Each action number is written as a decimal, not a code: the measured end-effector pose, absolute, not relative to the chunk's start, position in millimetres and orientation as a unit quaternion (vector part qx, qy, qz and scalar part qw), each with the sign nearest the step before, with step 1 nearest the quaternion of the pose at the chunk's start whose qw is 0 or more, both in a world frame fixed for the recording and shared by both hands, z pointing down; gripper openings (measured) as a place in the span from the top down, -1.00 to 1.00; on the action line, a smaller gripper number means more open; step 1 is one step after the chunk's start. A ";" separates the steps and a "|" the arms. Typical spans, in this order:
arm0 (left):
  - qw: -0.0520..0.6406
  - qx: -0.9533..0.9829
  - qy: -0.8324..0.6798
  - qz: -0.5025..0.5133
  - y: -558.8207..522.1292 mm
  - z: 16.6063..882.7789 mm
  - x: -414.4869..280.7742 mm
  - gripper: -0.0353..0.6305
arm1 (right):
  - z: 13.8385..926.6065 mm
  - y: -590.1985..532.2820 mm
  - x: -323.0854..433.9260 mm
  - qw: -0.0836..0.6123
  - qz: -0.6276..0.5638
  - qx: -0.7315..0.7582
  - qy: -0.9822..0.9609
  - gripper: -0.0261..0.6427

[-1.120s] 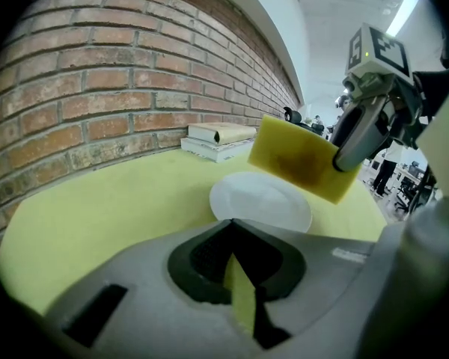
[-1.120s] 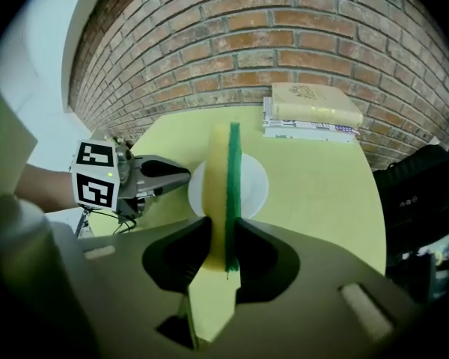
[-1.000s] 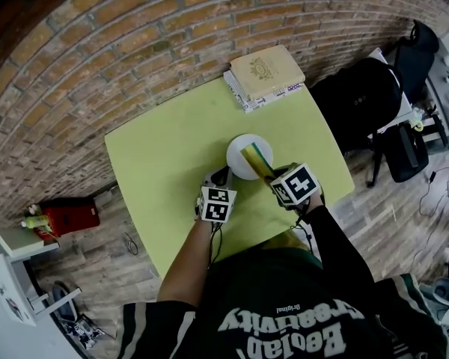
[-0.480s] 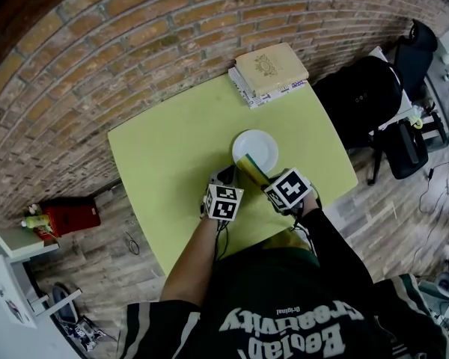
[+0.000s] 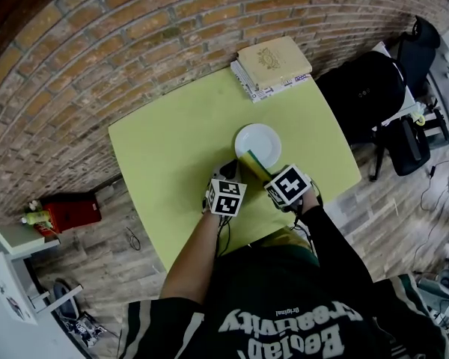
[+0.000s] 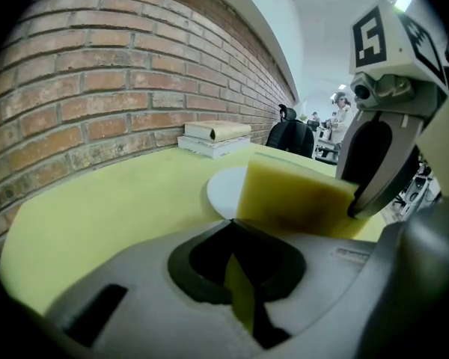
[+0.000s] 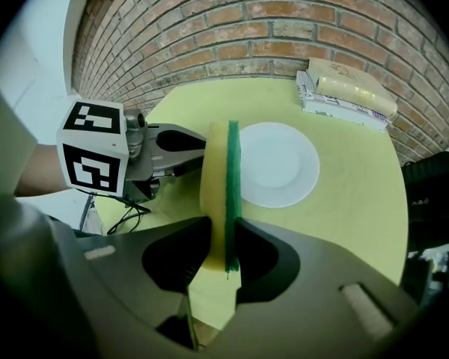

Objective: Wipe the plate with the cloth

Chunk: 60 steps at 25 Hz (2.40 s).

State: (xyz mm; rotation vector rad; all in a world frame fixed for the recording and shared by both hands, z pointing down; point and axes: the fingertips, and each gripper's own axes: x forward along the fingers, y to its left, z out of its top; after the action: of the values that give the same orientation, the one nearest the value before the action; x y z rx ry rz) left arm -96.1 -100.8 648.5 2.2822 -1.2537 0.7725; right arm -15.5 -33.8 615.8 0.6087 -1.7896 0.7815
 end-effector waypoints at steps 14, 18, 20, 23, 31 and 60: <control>0.217 0.812 -0.461 0.286 -105.1 651.7 -96.9 0.87 | 615.9 -42.9 -3.8 0.524 0.323 0.225 -0.755 0.59; 0.215 0.806 -0.471 0.288 -105.2 652.1 -99.0 0.87 | 616.8 -46.5 2.4 0.523 0.320 0.222 -0.758 0.59; 0.214 0.803 -0.474 0.290 -105.1 652.6 -99.4 0.87 | 616.8 -48.6 6.3 0.522 0.318 0.222 -0.760 0.59; 0.213 0.800 -0.477 0.294 -105.3 653.1 -100.3 0.87 | 616.6 -52.6 11.6 0.520 0.314 0.222 -0.763 0.59; 0.202 0.800 -0.483 0.292 -107.4 649.2 -100.1 0.87 | 616.6 -58.3 35.5 0.521 0.312 0.239 -0.758 0.59; 0.210 0.800 -0.479 0.292 -106.0 649.1 -101.1 0.87 | 616.1 -90.6 91.8 0.527 0.304 0.313 -0.729 0.59</control>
State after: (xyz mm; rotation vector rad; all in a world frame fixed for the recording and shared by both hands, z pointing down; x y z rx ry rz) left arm -101.1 -106.0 649.1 2.2256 -1.3332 0.8127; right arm 91.8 -90.6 616.1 0.7471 -1.7430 0.7271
